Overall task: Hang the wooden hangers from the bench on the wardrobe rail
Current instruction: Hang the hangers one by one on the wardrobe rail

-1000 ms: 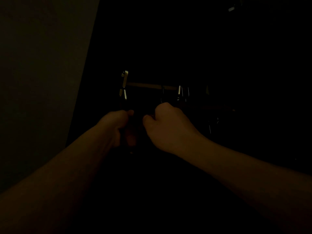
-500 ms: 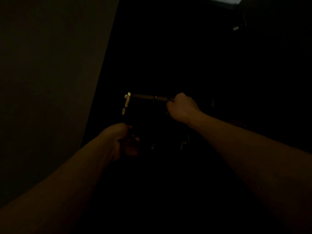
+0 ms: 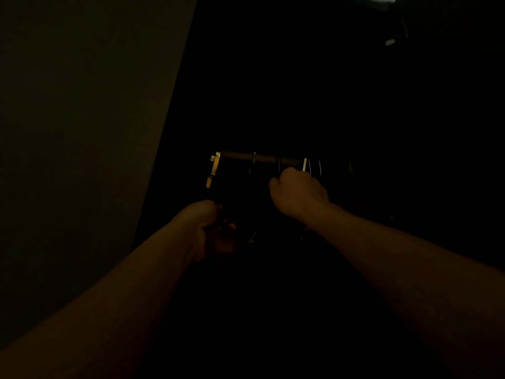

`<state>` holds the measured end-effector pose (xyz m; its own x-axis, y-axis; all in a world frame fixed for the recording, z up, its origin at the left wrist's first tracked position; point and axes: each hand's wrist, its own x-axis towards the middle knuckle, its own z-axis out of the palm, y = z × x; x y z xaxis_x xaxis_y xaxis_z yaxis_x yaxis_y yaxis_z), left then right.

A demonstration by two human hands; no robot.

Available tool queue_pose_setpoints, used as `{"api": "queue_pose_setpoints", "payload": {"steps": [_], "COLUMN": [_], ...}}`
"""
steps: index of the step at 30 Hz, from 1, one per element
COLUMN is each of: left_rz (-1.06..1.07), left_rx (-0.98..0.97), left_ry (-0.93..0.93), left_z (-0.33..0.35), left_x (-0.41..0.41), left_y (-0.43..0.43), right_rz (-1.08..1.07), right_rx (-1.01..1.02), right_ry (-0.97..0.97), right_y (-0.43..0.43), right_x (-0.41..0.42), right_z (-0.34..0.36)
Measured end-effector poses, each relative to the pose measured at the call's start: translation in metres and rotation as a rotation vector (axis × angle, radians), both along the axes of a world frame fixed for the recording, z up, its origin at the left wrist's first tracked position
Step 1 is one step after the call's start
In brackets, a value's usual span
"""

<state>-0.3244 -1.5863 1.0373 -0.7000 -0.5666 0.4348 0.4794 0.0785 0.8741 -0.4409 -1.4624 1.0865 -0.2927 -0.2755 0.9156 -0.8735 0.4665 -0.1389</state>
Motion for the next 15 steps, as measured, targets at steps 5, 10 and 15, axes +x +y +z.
{"api": "queue_pose_setpoints", "payload": {"steps": [5, 10, 15], "left_rz": [-0.023, -0.002, 0.032], "left_rx": [0.025, 0.021, 0.03], "left_ry": [0.023, 0.039, -0.007], "left_z": [0.005, 0.008, 0.008], "left_x": [-0.001, 0.005, 0.005], "left_y": [0.003, 0.01, 0.007], "right_rz": [0.02, 0.019, 0.036], "right_rx": [-0.068, -0.029, -0.034], "right_ry": [-0.007, 0.009, 0.003], "right_y": [0.003, 0.004, 0.008], "right_x": [0.0, 0.005, 0.008], "right_z": [0.012, 0.023, 0.026]}}
